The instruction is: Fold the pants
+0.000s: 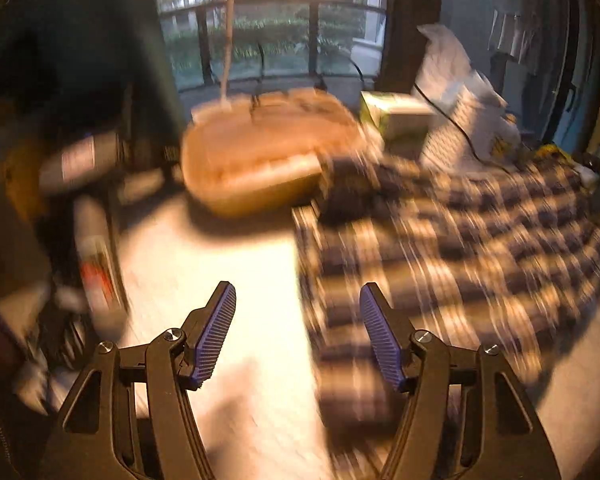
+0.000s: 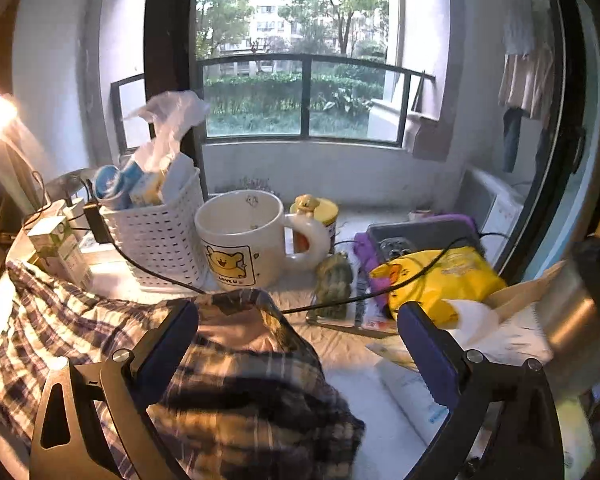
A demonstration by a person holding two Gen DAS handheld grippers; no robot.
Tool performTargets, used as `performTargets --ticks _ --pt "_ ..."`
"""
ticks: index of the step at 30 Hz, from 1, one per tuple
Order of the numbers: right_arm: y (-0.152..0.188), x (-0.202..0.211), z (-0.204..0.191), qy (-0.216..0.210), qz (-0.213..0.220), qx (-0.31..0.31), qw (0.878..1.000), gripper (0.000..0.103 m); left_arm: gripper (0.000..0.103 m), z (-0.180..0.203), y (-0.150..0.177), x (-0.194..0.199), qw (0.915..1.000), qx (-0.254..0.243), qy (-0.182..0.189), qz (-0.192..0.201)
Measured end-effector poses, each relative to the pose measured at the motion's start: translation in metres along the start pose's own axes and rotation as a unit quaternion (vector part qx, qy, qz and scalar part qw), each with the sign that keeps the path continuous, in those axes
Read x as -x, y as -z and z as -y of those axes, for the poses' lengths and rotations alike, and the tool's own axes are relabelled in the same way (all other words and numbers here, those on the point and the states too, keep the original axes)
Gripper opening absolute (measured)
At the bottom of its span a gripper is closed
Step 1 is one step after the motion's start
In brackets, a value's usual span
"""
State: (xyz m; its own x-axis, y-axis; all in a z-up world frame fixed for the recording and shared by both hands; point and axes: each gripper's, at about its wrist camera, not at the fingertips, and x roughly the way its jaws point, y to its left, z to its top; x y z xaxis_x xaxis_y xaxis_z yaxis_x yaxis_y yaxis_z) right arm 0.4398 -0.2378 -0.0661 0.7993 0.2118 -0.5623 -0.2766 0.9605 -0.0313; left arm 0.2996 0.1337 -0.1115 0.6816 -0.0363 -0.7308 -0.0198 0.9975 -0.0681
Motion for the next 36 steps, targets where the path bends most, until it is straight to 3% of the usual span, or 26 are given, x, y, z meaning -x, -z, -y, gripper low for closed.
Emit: performTargets --ticks 8,15,16,17,18,19,20,21,22,23,25,27,36 --pt "0.050 0.044 0.024 -0.007 -0.027 -0.052 0.998 0.100 0.065 0.000 0.042 0.014 0.9941 0.066 0.085 -0.012" --pt "0.108 0.059 0.043 -0.048 -0.063 -0.153 0.985 0.100 0.066 0.014 0.047 0.001 0.9954 0.044 0.080 -0.029" --pt "0.113 0.057 0.041 -0.057 -0.069 -0.160 0.983 0.100 0.065 0.016 0.048 -0.002 0.9962 0.039 0.072 -0.030" --pt "0.117 0.054 0.039 -0.065 -0.070 -0.163 0.982 0.099 0.056 0.019 0.049 -0.002 0.9972 0.032 0.063 -0.027" --pt "0.120 0.050 0.035 -0.072 -0.073 -0.167 0.981 0.097 0.047 0.020 0.050 -0.002 0.9975 0.027 0.058 -0.028" --pt "0.123 0.044 0.033 -0.082 -0.082 -0.173 0.978 0.087 0.028 0.021 0.049 -0.001 0.9979 0.020 0.053 -0.029" --pt "0.127 0.037 0.029 -0.096 -0.094 -0.184 0.974 0.074 0.020 0.021 0.050 -0.001 0.9978 0.017 0.054 -0.034" --pt "0.129 0.032 0.024 -0.099 -0.104 -0.188 0.972 0.072 0.017 0.021 0.050 0.000 0.9976 0.017 0.057 -0.036" --pt "0.128 0.034 0.019 -0.089 -0.098 -0.178 0.975 0.056 0.010 0.022 0.051 0.001 0.9975 0.015 0.059 -0.037" --pt "0.125 0.035 0.014 -0.100 -0.095 -0.167 0.976 0.030 0.009 0.023 0.052 0.003 0.9975 0.011 0.059 -0.038" --pt "0.122 0.038 0.006 -0.115 -0.095 -0.159 0.976 0.030 0.007 0.025 0.054 0.009 0.9978 0.008 0.054 -0.036" --pt "0.119 0.046 -0.004 -0.100 -0.092 -0.121 0.983 0.029 0.007 0.025 0.055 0.018 0.9981 0.010 0.052 -0.032" --pt "0.101 0.129 0.005 -0.087 -0.059 -0.069 0.992 0.029 0.006 0.018 0.060 0.073 0.9979 0.025 0.061 -0.001"
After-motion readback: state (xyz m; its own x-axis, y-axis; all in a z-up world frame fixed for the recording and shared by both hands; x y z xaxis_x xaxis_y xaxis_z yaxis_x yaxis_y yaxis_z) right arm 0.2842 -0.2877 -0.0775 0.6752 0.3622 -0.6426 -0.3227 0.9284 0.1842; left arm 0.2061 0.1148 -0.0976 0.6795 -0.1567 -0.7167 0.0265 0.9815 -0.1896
